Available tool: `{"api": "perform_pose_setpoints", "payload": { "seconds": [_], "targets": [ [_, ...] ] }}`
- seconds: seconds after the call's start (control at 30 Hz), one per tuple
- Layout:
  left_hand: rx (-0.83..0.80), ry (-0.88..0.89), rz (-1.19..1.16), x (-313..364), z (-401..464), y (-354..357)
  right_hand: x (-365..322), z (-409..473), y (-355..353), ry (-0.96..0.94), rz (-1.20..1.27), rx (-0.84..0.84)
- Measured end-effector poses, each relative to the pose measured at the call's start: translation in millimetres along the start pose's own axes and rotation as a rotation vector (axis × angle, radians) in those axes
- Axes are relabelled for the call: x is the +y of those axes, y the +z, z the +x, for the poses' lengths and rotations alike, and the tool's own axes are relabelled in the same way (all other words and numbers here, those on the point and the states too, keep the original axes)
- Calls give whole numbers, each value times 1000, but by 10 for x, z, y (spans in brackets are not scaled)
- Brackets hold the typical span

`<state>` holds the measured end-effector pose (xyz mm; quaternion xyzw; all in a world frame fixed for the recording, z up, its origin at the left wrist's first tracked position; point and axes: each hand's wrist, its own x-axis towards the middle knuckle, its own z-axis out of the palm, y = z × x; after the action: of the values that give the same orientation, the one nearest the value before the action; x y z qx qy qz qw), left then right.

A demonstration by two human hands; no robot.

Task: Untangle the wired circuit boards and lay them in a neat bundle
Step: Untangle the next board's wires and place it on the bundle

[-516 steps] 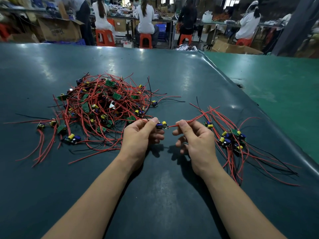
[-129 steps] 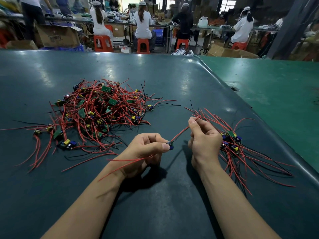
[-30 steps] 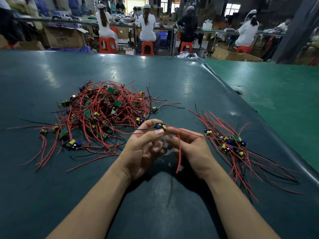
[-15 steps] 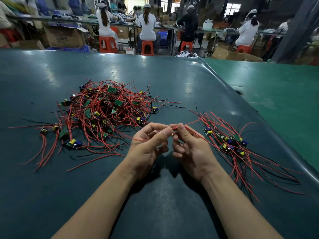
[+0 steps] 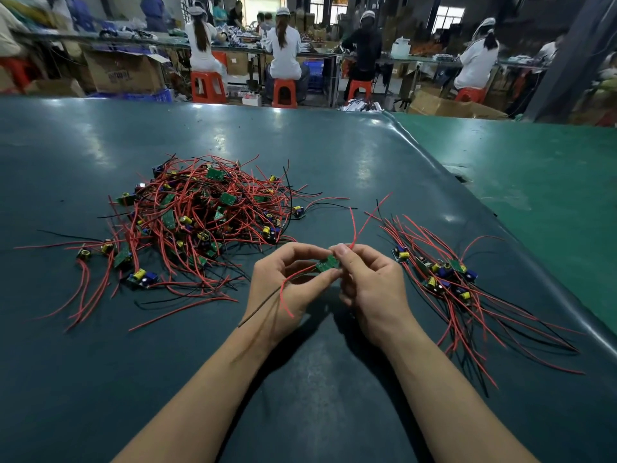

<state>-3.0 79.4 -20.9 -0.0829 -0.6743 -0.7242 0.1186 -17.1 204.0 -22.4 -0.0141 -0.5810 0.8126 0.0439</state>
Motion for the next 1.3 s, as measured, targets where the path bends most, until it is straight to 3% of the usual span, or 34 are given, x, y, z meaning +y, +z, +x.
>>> {"api": "perform_pose_setpoints", "payload": {
  "seconds": [0.23,0.4,0.57,0.8,1.3],
  "targets": [
    [-28,-20,1,36,-4,8,-27,78,-85,-64,-9,79],
    [-91,-23,-51,63,-31,-6,-123,166,-202,-22,196,238],
    [-137,-21,-30,100,-74,16,-156,188,-221,111,407,265],
    [-113,-27,-65,107,-65,-20,-98,161,-208,-163,96,291],
    [-140,-40,-66,74,-48,-60,-65,177,-259,-287,-102,324]
  ]
}}
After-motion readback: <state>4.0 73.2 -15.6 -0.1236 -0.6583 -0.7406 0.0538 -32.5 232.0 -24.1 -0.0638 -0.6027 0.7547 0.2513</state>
